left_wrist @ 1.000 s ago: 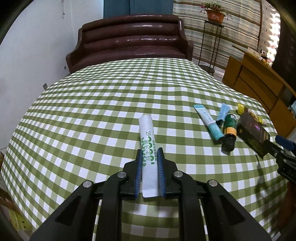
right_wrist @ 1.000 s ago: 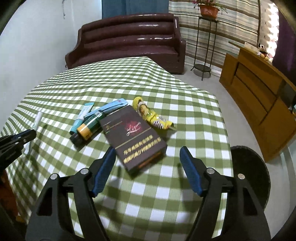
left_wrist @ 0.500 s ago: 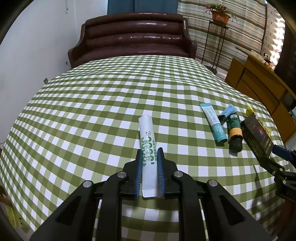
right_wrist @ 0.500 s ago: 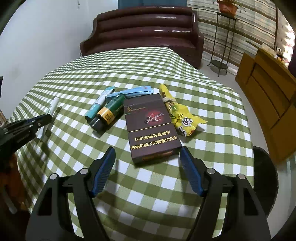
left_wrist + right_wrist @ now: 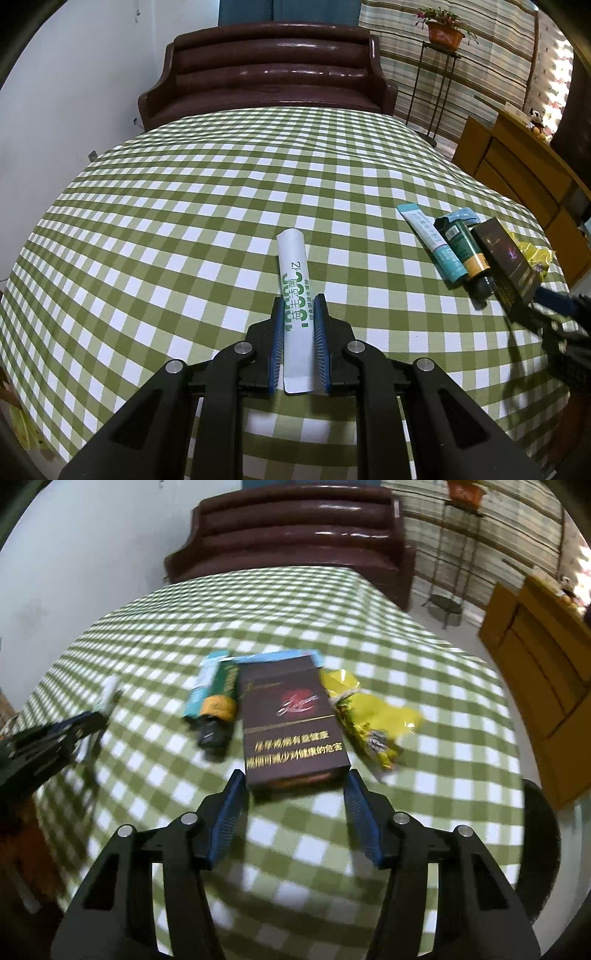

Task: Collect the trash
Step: 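Grasp the dark cigarette box with the right gripper while the left holds the tube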

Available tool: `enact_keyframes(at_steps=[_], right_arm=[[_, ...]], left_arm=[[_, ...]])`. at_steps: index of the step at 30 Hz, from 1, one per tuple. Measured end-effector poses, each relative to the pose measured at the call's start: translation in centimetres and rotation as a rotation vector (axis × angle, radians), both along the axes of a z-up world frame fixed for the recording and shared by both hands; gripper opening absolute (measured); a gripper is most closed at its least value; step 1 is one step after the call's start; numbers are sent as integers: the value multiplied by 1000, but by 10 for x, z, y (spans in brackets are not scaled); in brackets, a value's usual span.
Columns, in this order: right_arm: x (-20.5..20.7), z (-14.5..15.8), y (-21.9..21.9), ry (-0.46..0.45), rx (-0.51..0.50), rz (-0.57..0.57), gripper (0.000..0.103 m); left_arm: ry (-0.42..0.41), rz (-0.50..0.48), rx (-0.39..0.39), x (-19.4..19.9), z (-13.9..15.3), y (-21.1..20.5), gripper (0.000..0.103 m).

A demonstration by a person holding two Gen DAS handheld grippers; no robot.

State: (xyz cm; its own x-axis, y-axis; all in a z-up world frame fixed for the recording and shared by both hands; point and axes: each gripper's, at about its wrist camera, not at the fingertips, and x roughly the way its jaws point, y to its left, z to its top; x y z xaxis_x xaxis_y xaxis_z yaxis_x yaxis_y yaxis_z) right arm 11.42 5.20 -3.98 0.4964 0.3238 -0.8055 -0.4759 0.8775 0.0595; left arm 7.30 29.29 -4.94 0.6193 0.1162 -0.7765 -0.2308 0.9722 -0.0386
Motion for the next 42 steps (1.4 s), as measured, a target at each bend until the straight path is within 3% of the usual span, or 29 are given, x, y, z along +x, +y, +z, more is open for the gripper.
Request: enact_keyframes(at_steps=[11, 13, 16, 21, 33, 37, 42], right_arm=[[8, 9, 6, -37, 12, -25, 57], [9, 10, 7, -48, 9, -33, 62], [6, 9, 9, -7, 46, 7, 62], [2, 11, 10, -61, 15, -7, 62], [29, 10, 26, -82, -30, 18, 62], [29, 14, 26, -39, -8, 64, 62], [31, 15, 26, -71, -29, 40, 62]], left_arm=[[-9, 19, -2, -2, 3, 10, 17], [-9, 23, -6, -2, 3, 11, 17], [-8, 27, -6, -4, 3, 14, 17], [-11, 41, -3, -2, 5, 15, 17], [-1, 56, -16, 0, 2, 18, 17], [-2, 59, -16, 2, 2, 20, 17], [-4, 74, -14, 2, 2, 25, 17]])
